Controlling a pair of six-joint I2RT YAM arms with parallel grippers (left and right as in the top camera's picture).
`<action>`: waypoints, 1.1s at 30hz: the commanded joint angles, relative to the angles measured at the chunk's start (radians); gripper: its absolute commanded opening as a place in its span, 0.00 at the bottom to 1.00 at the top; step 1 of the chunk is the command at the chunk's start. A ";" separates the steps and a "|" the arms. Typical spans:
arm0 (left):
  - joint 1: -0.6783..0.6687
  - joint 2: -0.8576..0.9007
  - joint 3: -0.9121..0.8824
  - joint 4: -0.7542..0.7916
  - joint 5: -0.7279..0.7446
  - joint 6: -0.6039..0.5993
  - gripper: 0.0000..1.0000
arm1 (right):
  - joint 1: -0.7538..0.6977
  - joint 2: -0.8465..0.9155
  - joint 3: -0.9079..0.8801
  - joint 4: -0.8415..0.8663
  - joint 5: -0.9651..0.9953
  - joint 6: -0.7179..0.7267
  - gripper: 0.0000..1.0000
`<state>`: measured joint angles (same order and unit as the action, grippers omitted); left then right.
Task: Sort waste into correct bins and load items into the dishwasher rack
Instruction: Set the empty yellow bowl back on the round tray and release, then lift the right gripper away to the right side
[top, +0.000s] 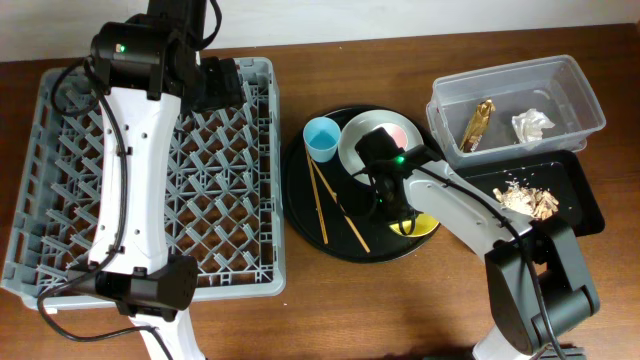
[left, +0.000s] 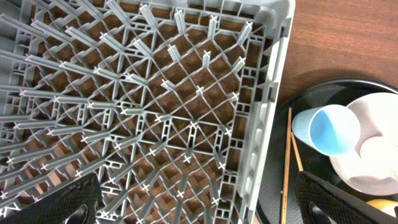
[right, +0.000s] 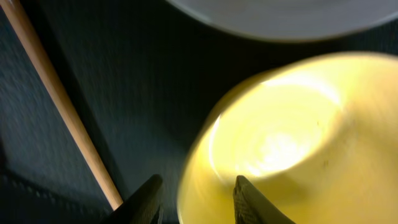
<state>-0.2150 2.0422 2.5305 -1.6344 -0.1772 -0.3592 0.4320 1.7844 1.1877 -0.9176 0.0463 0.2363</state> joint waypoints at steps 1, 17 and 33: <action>0.000 -0.003 0.008 0.001 -0.014 0.013 0.99 | -0.002 -0.036 0.107 -0.056 0.019 0.004 0.38; 0.000 -0.003 0.008 0.001 -0.014 0.013 0.99 | -0.621 -0.245 0.336 -0.405 0.041 0.031 0.57; 0.000 -0.003 0.008 0.034 0.042 0.013 0.99 | -0.877 -0.245 0.336 -0.414 0.041 0.031 0.99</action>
<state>-0.2150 2.0422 2.5305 -1.6257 -0.1764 -0.3592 -0.4427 1.5547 1.5192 -1.3296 0.0818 0.2615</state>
